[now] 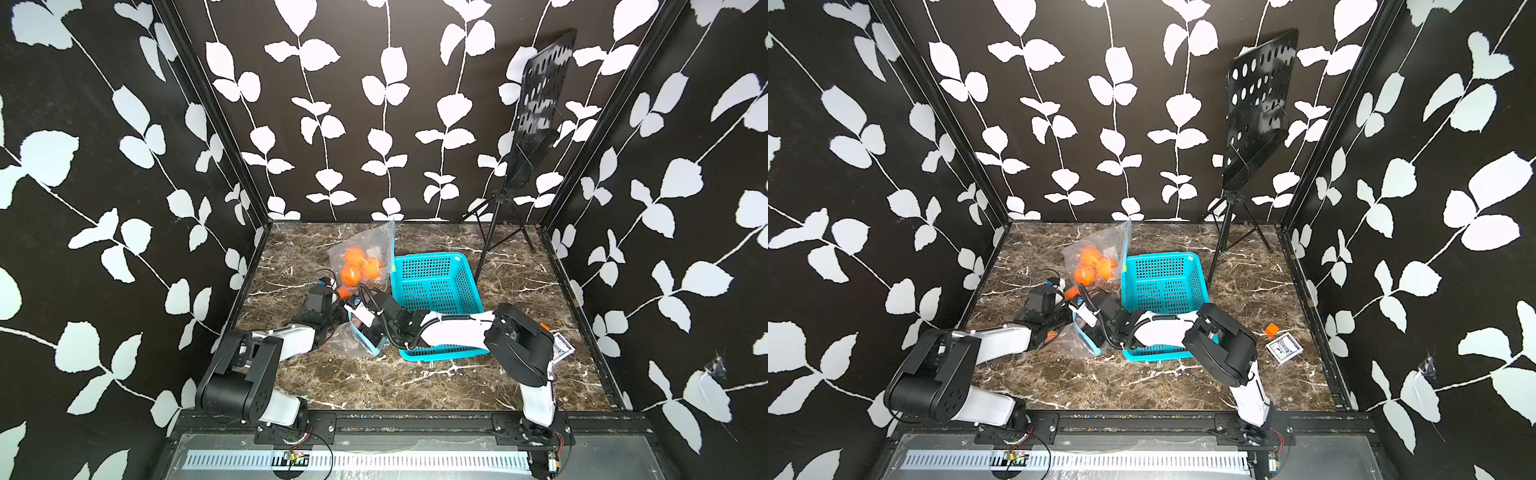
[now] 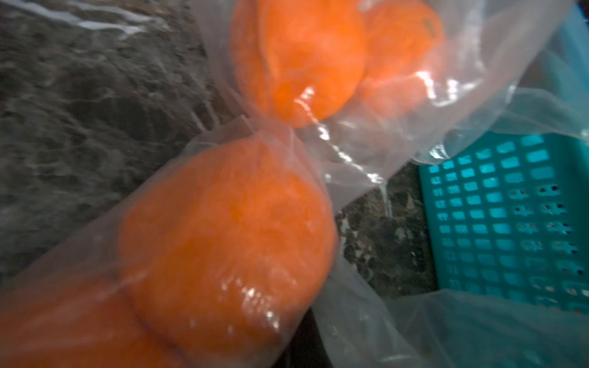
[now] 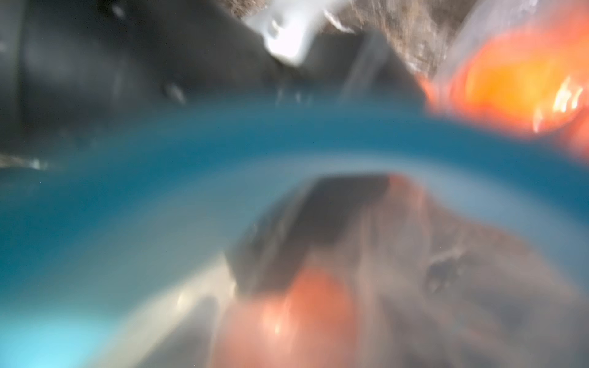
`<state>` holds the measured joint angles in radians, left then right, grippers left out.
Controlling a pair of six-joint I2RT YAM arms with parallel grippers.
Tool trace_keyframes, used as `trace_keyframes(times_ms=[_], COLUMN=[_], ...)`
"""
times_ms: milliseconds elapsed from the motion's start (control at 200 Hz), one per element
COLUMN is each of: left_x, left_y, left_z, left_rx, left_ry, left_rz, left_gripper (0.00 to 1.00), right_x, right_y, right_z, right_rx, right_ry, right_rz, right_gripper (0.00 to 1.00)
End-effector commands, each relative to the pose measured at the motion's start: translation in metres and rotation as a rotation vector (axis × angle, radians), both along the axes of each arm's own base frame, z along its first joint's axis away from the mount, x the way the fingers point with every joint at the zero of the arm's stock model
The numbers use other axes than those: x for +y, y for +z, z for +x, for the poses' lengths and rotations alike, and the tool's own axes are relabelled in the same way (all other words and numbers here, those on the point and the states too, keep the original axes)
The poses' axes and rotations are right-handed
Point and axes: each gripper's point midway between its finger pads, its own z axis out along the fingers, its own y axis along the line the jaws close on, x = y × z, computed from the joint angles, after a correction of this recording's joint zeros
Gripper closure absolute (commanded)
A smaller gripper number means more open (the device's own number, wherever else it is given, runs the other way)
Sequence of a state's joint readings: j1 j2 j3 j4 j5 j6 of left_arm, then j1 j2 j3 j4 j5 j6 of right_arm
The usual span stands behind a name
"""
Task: Open the zip-top bag and take out the orange
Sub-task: Pick up the orange from the zipper food storage bag, then place the orange in the basket.
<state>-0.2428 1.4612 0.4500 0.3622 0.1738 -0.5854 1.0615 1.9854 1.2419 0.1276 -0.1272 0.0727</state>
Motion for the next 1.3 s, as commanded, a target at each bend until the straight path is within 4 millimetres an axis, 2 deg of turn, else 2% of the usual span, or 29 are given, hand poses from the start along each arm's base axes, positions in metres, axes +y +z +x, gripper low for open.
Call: trace_keyframes(times_ms=[0,105,190,275,330,340,365,470,515,555,690,836,861,1026,1076,1096,1156,1221,1296], left_x=[0.019,0.018,0.014,0.009,0.007,0.007,0.007,0.008,0.010,0.014,0.021,0.029,0.028,0.024,0.024,0.024,0.022,0.017,0.011], left_y=[-0.028,-0.027,-0.025,-0.024,-0.025,-0.026,-0.026,-0.025,-0.024,-0.024,-0.021,-0.019,-0.018,-0.019,-0.018,-0.018,-0.015,-0.010,-0.001], left_z=[-0.018,-0.020,-0.022,-0.023,-0.024,-0.025,-0.025,-0.026,-0.026,-0.024,-0.016,-0.012,-0.012,-0.012,-0.012,-0.012,-0.012,-0.013,-0.012], left_rx=[0.093,0.092,0.086,0.083,0.086,0.087,0.088,0.088,0.086,0.089,0.084,0.077,0.076,0.079,0.077,0.079,0.075,0.068,0.037], left_ry=[0.061,0.052,0.041,0.025,0.018,0.018,0.018,0.020,0.027,0.039,0.069,0.099,0.097,0.087,0.086,0.083,0.077,0.061,0.041], left_rz=[0.049,0.039,0.013,-0.012,-0.014,-0.014,-0.015,-0.009,0.001,0.022,0.041,0.067,0.063,0.041,0.039,0.036,0.026,0.000,-0.040], left_gripper=[1.00,1.00,1.00,1.00,1.00,1.00,1.00,1.00,1.00,1.00,1.00,1.00,1.00,1.00,1.00,1.00,1.00,1.00,1.00], right_x=[0.000,0.000,0.004,0.008,0.007,0.012,0.014,0.013,0.014,0.015,0.010,-0.014,-0.024,-0.057,-0.065,-0.070,-0.083,-0.102,-0.137], right_y=[0.000,0.000,0.004,0.006,-0.003,0.004,0.005,0.000,0.006,0.014,0.053,0.087,0.079,0.100,0.096,0.110,0.117,0.123,0.125], right_z=[-0.005,-0.007,-0.010,-0.003,-0.001,0.002,0.004,0.007,0.004,-0.001,-0.013,-0.013,-0.016,-0.015,-0.015,-0.016,-0.016,-0.012,0.002], right_rx=[0.032,0.054,0.034,0.004,0.007,-0.001,-0.008,-0.004,0.011,0.025,0.029,-0.002,0.008,0.005,0.015,-0.001,-0.010,-0.033,-0.091], right_ry=[-0.002,-0.005,0.008,-0.006,-0.006,-0.006,-0.009,-0.013,-0.002,0.013,0.044,0.006,-0.004,-0.056,-0.065,-0.070,-0.092,-0.148,-0.290], right_rz=[-0.012,-0.043,-0.016,-0.008,-0.037,-0.024,-0.029,-0.059,-0.041,-0.026,0.048,0.042,0.019,0.057,0.052,0.079,0.085,0.070,-0.010], right_gripper=[0.17,0.19,0.24,0.23,0.22,0.22,0.23,0.45,0.56,0.61,0.63,0.62,0.62,0.63,0.63,0.63,0.63,0.63,0.64])
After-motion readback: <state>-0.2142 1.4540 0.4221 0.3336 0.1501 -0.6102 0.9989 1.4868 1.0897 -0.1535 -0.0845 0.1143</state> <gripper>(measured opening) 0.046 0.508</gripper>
